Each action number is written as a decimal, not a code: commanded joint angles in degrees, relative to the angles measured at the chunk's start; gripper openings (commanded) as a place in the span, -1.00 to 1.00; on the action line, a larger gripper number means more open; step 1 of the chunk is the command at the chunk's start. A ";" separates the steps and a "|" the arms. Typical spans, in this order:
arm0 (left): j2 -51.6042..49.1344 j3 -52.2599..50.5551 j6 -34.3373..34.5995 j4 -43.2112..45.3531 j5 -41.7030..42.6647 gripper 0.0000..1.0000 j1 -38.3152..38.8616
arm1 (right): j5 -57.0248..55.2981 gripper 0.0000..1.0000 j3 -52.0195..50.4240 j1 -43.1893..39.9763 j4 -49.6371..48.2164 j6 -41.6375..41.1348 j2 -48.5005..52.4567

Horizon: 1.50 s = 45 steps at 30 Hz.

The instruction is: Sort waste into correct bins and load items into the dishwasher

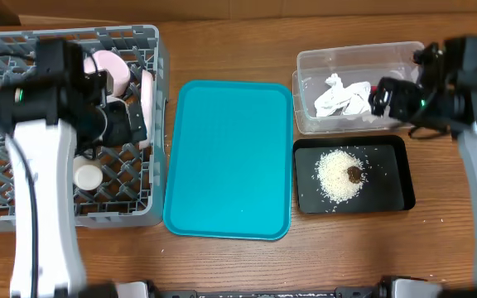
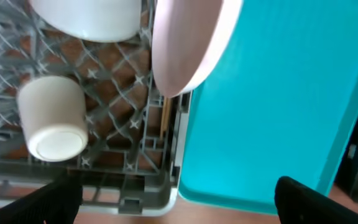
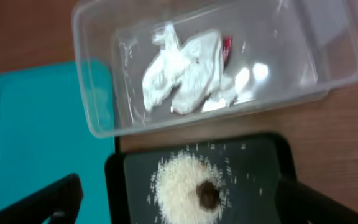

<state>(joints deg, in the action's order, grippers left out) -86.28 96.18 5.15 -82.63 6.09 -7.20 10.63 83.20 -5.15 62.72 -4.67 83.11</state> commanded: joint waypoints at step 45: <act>51.80 -40.96 -6.47 16.44 0.79 1.00 0.15 | -5.64 1.00 -28.61 0.02 -6.21 0.22 -28.96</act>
<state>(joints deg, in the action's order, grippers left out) -34.96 55.59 -0.23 -66.22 7.42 -7.20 5.52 54.89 -5.15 56.62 -4.49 55.27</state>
